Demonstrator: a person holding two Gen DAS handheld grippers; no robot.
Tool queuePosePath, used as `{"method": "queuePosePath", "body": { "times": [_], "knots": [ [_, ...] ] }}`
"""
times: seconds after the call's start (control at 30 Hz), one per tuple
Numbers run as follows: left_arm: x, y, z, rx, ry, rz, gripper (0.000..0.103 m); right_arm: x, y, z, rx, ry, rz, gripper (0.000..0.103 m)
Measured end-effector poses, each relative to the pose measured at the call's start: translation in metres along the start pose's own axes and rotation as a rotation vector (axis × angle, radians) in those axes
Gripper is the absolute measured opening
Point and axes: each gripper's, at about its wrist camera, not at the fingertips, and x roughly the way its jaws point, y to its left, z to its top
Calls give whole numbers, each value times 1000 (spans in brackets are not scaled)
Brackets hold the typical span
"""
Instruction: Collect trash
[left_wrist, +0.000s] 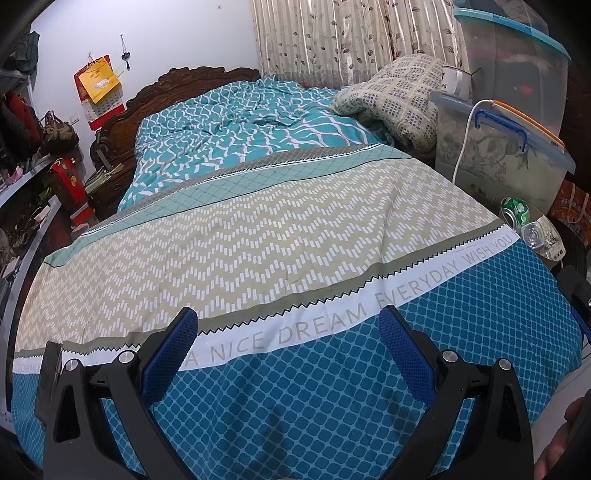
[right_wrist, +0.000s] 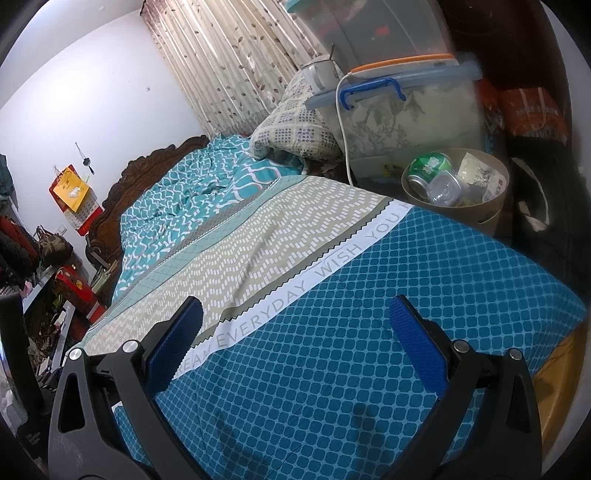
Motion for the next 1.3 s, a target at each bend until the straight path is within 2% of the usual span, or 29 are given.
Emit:
{"method": "queuePosePath", "body": {
  "times": [0.97,1.2,1.3],
  "knots": [
    [4,1,0,0,8,-11,94,2,0,3,-1,4,-4,100],
    [-7,0,-2,5,-42,-21,94,1,-1,3,1,6,-3,100],
    [-9,-2,-2,7,-38,-39,94,1,-2,2,3,9,-3,100]
  ]
}}
